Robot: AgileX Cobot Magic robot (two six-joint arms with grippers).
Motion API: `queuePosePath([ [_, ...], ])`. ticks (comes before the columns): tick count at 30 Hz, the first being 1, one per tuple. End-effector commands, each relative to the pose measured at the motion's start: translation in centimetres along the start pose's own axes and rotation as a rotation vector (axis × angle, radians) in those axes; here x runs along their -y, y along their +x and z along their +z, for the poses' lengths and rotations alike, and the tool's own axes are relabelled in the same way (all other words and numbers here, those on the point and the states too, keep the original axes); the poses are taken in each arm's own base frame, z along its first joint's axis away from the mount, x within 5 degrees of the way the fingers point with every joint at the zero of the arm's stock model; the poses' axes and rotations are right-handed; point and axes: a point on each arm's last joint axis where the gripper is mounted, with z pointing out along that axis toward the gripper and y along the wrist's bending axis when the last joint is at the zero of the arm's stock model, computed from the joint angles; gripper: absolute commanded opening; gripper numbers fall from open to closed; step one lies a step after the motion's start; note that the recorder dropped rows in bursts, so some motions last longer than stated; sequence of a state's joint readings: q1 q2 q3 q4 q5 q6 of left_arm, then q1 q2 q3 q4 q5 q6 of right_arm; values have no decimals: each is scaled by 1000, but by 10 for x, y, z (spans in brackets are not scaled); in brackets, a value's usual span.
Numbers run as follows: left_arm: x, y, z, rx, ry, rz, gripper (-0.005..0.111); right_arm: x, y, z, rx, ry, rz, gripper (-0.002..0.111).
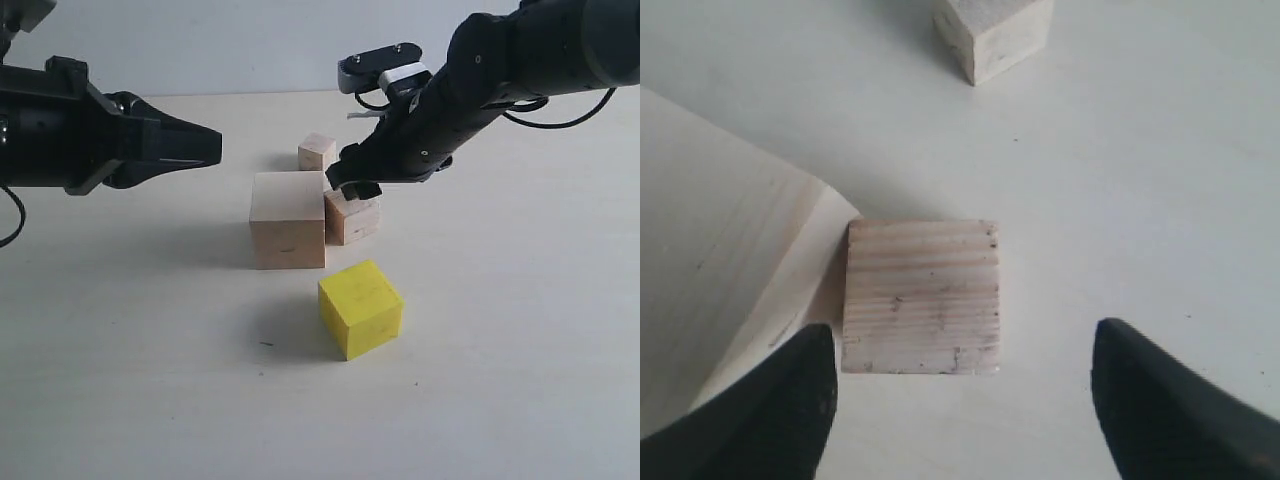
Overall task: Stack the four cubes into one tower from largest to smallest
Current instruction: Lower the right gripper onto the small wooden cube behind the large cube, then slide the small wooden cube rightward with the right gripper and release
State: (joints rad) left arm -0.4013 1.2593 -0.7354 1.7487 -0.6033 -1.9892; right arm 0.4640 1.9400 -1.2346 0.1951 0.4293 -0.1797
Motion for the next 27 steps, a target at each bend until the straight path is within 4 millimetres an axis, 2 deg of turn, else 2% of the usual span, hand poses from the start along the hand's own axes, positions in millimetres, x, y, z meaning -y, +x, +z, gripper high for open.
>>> queuePosePath([
  [1, -1, -1, -1, 19, -31, -2, 0, 1, 2, 5, -29, -3, 6, 68],
  [14, -3, -2, -1, 29, -56, 24, 0, -6, 2, 7, -29, -66, 47, 68],
  [19, -3, -2, -1, 29, -56, 24, 0, -4, 10, 24, -67, -64, 55, 68],
  [27, -3, -2, -1, 29, -56, 24, 0, -2, 9, 31, -39, -49, 58, 67],
])
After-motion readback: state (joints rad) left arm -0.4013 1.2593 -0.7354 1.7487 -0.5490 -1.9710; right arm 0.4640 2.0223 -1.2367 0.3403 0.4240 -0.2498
